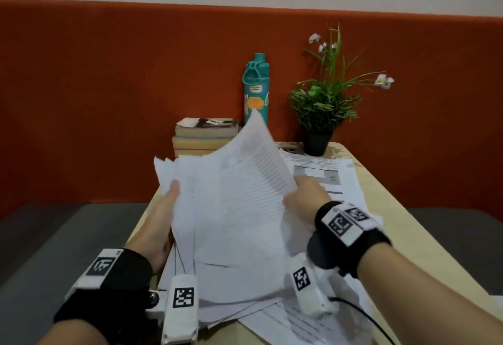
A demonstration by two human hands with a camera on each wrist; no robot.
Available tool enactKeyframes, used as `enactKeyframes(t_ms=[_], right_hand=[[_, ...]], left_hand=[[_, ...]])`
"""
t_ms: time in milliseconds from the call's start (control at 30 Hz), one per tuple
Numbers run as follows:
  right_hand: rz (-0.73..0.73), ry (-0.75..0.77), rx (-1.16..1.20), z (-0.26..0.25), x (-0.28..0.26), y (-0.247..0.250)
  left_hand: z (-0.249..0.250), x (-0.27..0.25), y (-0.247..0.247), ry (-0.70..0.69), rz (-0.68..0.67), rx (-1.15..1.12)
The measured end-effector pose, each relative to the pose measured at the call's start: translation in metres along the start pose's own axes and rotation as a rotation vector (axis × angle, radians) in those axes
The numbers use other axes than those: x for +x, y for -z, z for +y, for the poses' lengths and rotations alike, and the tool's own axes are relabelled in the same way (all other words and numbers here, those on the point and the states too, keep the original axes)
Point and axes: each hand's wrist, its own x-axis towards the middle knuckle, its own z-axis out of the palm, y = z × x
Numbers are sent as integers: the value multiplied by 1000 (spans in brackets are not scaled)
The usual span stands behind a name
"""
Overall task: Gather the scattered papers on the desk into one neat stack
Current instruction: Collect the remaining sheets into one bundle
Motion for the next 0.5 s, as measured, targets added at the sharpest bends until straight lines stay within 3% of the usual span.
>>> enactKeyframes(t_ms=[67,133,267,333,433,500], right_hand=[[-83,-3,-1,3,3,-7],[-131,-56,49,7,9,-3],[69,-317,-40,38,31,40],[35,-400,-215,59,36,55],[-101,-368,-504,75,34,57],[-124,-327,-557,82,39,56]], left_hand=[[0,-2,-7,18,-59,115],[-4,0,-4,21,-16,165],[-7,-7,22,-2,26,150],[-10,-12,35,-5,22,144],[-15,-14,39,-16,2,138],[-16,-13,39,-29,9,135]])
